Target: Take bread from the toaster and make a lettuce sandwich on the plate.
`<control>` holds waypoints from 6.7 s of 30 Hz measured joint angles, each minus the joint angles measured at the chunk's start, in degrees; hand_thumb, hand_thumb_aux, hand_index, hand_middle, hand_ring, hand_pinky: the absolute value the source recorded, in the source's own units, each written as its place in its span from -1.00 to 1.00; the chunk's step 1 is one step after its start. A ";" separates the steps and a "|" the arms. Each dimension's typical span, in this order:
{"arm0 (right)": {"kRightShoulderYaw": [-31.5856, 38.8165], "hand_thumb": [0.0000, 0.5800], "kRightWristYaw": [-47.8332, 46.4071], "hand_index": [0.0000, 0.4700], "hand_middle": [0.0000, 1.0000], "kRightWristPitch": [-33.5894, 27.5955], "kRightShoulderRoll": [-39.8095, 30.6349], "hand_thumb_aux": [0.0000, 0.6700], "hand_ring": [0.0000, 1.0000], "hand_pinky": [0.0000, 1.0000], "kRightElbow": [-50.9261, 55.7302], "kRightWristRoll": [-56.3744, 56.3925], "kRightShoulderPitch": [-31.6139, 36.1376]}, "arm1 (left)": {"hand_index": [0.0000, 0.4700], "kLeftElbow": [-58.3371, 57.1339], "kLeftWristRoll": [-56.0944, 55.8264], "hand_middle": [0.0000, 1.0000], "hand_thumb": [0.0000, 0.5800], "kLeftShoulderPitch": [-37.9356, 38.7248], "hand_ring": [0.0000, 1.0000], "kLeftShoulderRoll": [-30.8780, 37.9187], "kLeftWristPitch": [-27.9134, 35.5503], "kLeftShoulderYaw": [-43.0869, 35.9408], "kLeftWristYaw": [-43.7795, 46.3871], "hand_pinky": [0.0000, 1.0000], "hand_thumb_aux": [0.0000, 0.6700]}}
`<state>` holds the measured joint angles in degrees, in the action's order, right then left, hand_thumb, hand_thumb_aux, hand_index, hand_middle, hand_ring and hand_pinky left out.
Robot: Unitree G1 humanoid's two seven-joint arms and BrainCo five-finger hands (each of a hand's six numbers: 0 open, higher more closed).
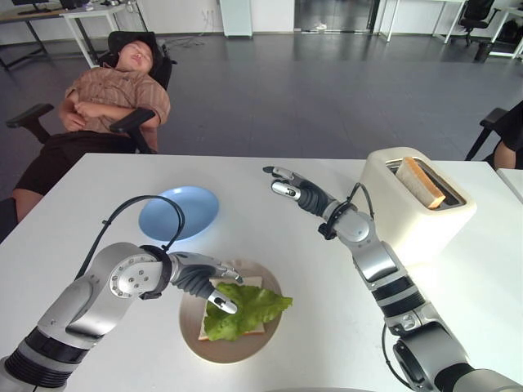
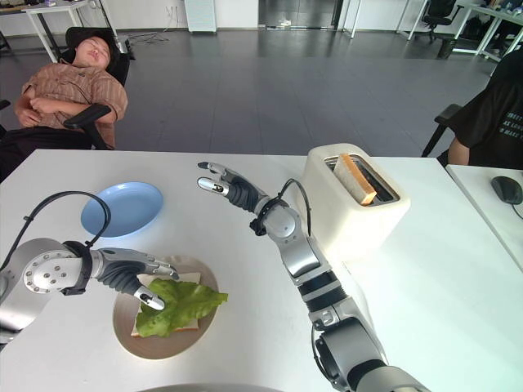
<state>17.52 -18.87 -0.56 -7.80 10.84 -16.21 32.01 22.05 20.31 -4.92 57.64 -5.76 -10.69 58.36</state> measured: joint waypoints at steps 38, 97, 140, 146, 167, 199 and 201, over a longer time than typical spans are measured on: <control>-13.87 0.83 -7.32 0.42 -1.00 -9.39 -40.95 0.42 -1.00 -1.00 -7.39 -30.25 -6.52 | -1.00 -16.56 -23.56 -1.00 -1.00 -13.98 -1.00 -27.27 4.55 20.29 -31.94 -1.00 -1.00; 18.04 -1.00 -14.86 -1.00 -1.00 -8.46 2.13 -1.00 -1.00 -1.00 2.12 6.71 -5.85 | -1.00 -17.94 -23.23 -1.00 -1.00 -14.95 -1.00 -25.21 3.90 20.42 -33.02 -1.00 -1.00; 9.61 1.00 -48.66 1.00 1.00 -22.35 -36.57 1.00 1.00 1.00 -30.98 19.90 -23.78 | 1.00 -14.74 -14.03 1.00 1.00 23.47 1.00 15.56 2.40 18.36 8.52 1.00 1.00; 11.79 1.00 -48.78 1.00 1.00 -21.78 -36.43 1.00 1.00 1.00 -30.68 19.44 -24.30 | 1.00 -5.83 -20.97 1.00 1.00 24.06 1.00 10.51 5.39 12.63 12.14 1.00 1.00; 15.00 1.00 -43.31 1.00 1.00 -19.10 -28.39 1.00 1.00 1.00 -24.08 17.43 -22.57 | 1.00 -8.59 -24.71 1.00 1.00 6.96 1.00 -5.30 8.68 -2.49 10.05 1.00 1.00; 14.71 1.00 -42.38 1.00 1.00 -18.96 -28.12 1.00 1.00 1.00 -24.36 17.43 -22.64 | 1.00 -19.79 -9.68 1.00 1.00 11.18 1.00 8.55 3.07 2.05 10.08 1.00 1.00; 14.71 1.00 -42.34 1.00 1.00 -18.96 -28.12 1.00 1.00 1.00 -24.28 17.44 -22.64 | 1.00 -17.34 -12.13 1.00 1.00 12.57 1.00 7.42 3.51 1.11 11.28 1.00 1.00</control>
<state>32.24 -61.22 -19.52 -35.92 -13.44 1.22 9.37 4.70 8.18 7.65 65.05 -2.25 -9.58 69.64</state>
